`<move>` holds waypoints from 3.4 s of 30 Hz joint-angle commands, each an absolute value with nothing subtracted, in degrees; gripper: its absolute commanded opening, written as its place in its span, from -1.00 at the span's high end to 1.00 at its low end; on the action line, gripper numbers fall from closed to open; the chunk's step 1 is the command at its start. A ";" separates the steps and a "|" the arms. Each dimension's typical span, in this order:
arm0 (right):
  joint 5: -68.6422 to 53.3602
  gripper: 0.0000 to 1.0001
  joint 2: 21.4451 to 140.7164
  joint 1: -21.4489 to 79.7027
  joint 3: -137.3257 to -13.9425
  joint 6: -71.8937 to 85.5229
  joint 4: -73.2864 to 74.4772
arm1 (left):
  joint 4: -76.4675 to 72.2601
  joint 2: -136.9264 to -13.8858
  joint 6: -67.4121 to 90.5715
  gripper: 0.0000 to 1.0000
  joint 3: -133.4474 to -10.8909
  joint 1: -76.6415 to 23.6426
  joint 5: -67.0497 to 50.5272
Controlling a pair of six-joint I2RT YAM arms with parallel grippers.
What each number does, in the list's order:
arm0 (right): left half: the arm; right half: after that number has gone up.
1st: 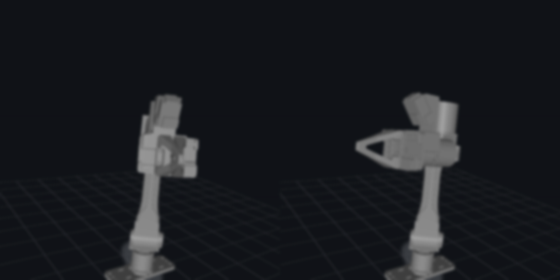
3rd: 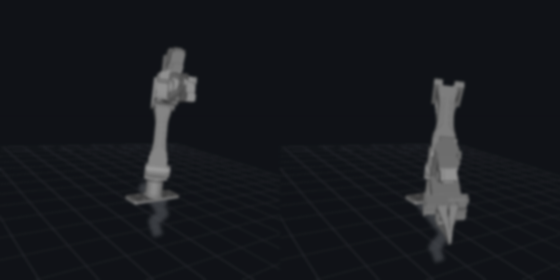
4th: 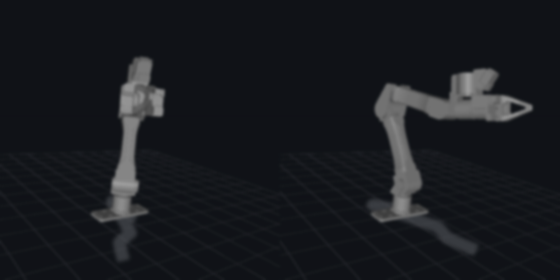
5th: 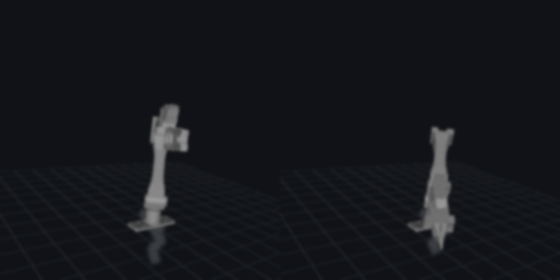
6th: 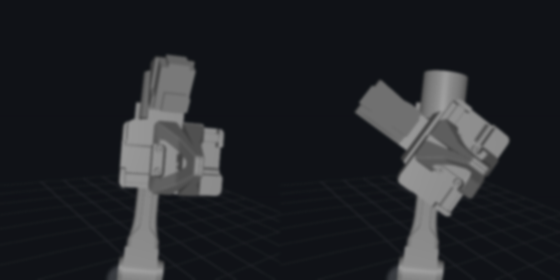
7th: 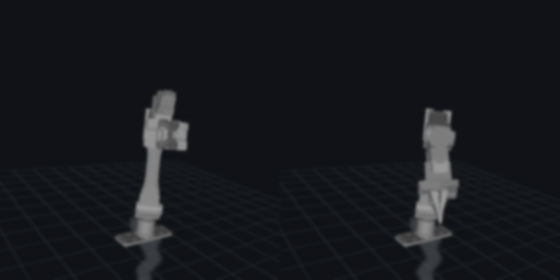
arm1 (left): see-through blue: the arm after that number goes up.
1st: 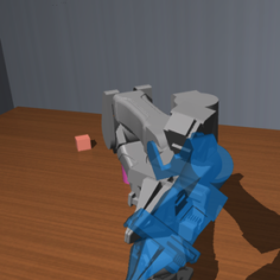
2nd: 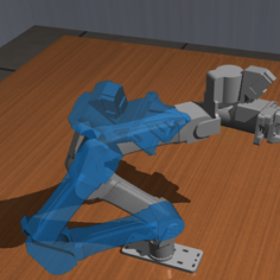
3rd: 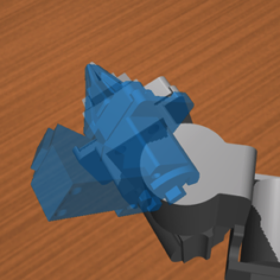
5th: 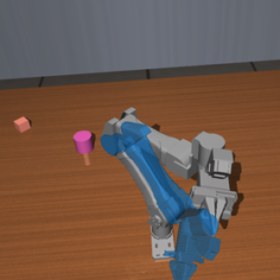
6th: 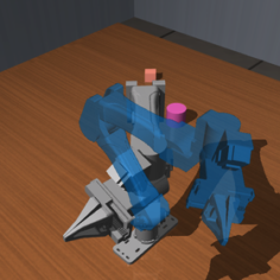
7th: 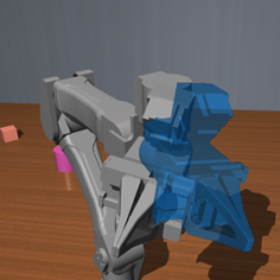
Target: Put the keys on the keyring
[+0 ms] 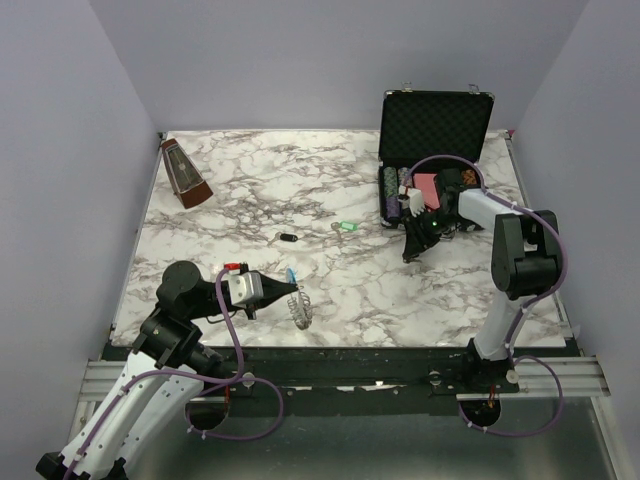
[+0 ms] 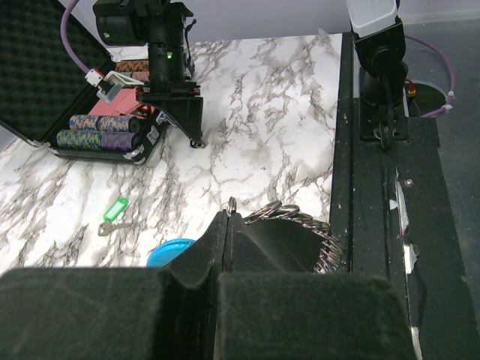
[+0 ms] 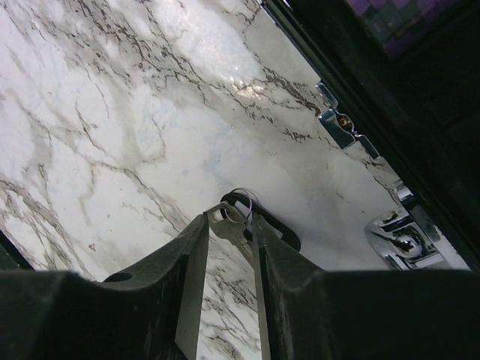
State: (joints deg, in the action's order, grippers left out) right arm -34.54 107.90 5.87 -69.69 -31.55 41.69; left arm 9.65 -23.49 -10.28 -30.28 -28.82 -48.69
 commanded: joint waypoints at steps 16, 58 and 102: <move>-35.77 0.30 108.99 5.71 -71.02 -33.13 44.03 | 8.70 -23.38 -10.64 1.00 -30.32 -28.39 -50.71; -29.81 0.05 105.12 12.74 -72.42 -37.70 44.65 | 8.61 -23.29 -10.72 1.00 -30.15 -28.30 -50.71; -17.93 0.18 103.27 17.75 -69.78 -38.58 41.84 | 8.53 -23.47 -10.55 1.00 -30.23 -28.04 -50.71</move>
State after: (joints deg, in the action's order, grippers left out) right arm -19.68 105.12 17.30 -70.19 -38.17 41.87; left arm 9.63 -23.57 -10.26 -30.22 -28.45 -49.15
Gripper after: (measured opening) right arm 0.415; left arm 0.007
